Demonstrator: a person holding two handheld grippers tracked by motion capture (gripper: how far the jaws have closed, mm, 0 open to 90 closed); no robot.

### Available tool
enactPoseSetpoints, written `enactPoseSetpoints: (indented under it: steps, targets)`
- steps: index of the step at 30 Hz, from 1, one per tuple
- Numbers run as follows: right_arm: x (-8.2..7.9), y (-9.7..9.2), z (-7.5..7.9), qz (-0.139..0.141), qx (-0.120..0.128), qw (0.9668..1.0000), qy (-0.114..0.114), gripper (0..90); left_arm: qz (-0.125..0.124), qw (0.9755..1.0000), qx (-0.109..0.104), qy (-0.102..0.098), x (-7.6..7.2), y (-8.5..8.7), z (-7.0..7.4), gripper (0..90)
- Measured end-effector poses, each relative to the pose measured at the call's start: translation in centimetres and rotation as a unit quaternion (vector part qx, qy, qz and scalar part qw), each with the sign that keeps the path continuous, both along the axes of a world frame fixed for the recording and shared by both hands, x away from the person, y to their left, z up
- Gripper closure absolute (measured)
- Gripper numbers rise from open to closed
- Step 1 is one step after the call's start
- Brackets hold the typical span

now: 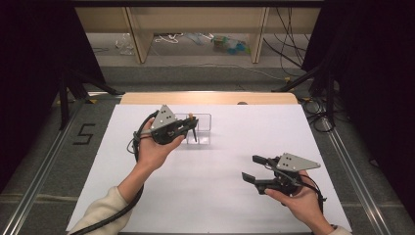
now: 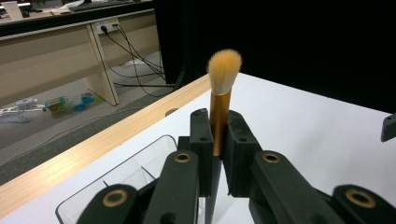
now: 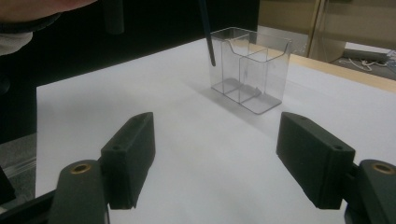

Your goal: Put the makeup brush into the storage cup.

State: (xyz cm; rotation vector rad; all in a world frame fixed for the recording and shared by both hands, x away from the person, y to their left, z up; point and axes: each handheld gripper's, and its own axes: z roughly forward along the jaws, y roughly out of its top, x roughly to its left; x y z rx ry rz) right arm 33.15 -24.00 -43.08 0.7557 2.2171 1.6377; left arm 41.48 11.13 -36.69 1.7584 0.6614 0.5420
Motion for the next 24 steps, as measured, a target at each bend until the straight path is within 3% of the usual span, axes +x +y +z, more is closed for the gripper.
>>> enactPoseSetpoints:
  steps: [2,3,4,11,13,15,18,24]
  targets:
    - [-0.1,0.0,0.0,-0.001,-0.001,0.9999,0.011,29.1,0.000,1.0000,0.001,-0.001,0.1,0.1,0.0,83.4]
    - [-0.1,0.0,0.0,-0.001,-0.001,0.9999,0.011,29.1,0.005,0.9999,-0.004,0.013,-0.1,0.0,0.0,83.4]
    - [0.0,0.0,0.0,0.000,-0.001,1.0000,-0.001,29.1,0.005,0.9999,-0.004,0.012,0.0,0.0,0.0,83.4]
    - [0.0,0.0,-0.1,-0.002,-0.002,1.0000,0.002,28.2,0.010,0.9999,-0.003,0.012,0.2,0.2,0.0,83.4]
    - [0.1,0.1,-0.2,0.000,0.008,1.0000,-0.003,28.1,0.012,0.9998,-0.003,0.013,0.3,0.2,0.1,83.4]
    - [0.0,0.0,-0.1,-0.002,-0.001,1.0000,0.002,27.9,0.015,0.9997,-0.006,0.017,0.3,0.2,0.1,83.4]
    - [0.1,0.1,-0.2,-0.001,0.009,1.0000,-0.004,27.7,0.017,0.9996,-0.009,0.020,0.5,0.2,0.2,83.4]
    - [0.0,0.0,-0.1,-0.004,0.004,0.9999,0.012,26.9,0.014,0.9999,-0.003,0.005,1.0,0.5,0.6,83.4]
